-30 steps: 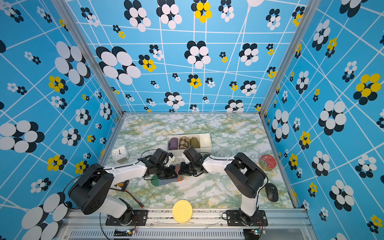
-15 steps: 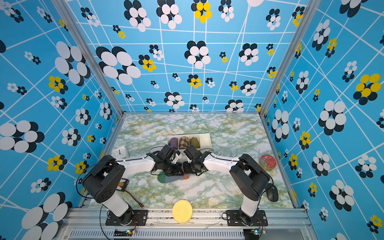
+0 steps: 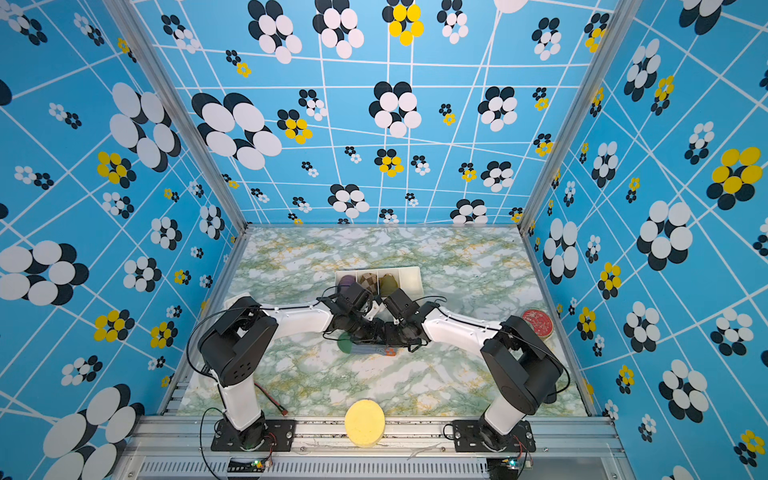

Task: Roll the socks

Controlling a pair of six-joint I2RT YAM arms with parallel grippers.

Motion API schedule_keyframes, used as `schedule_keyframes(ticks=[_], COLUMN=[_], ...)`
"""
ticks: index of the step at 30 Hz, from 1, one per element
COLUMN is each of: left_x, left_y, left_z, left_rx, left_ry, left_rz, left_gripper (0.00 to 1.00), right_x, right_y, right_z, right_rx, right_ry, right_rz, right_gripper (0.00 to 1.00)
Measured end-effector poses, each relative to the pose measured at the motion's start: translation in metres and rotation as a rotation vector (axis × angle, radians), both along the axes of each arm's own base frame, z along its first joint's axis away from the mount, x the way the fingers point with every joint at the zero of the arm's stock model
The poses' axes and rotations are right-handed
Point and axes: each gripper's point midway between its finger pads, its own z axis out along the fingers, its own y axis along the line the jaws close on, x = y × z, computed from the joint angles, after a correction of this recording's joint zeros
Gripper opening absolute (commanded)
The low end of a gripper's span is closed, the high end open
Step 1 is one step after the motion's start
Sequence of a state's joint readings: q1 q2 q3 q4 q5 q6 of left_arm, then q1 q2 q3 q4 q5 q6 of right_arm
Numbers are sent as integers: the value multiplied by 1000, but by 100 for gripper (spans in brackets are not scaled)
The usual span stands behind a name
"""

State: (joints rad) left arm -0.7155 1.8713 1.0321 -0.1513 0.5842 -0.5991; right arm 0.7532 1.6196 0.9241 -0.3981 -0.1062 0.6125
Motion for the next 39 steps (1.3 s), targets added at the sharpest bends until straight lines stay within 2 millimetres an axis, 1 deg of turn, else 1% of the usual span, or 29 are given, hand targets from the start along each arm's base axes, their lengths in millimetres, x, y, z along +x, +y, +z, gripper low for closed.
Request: schedule_keyframes(ticks=[10, 13, 18, 21, 26, 29, 33, 39], left_x=[-1, -4, -4, -3, -4, -4, -5, -5], left_y=[-12, -15, -15, -15, -16, -17, -15, -14], left_z=[3, 2, 0, 0, -1, -1, -3, -4], left_rx=[-21, -16, -5, -4, 6, 20, 38, 45], left_ry=[4, 3, -4, -8, -17, -24, -31, -31], left_rz=[18, 21, 33, 36, 34, 34, 26, 26], left_gripper=[0, 0, 0, 0, 0, 0, 0, 0], right_x=[-10, -10, -11, -12, -12, -12, -13, -9], right_y=[-28, -33, -34, -34, -32, -32, -35, -45], right_z=[-3, -5, -5, -5, -5, -6, -8, 2], right_rx=[-51, -61, -61, -59, -46, -27, 36, 144], right_ry=[42, 53, 57, 58, 64, 78, 98, 87], right_rz=[4, 4, 17, 18, 16, 7, -29, -104], right_gripper=[5, 5, 6, 10, 25, 30, 33, 35])
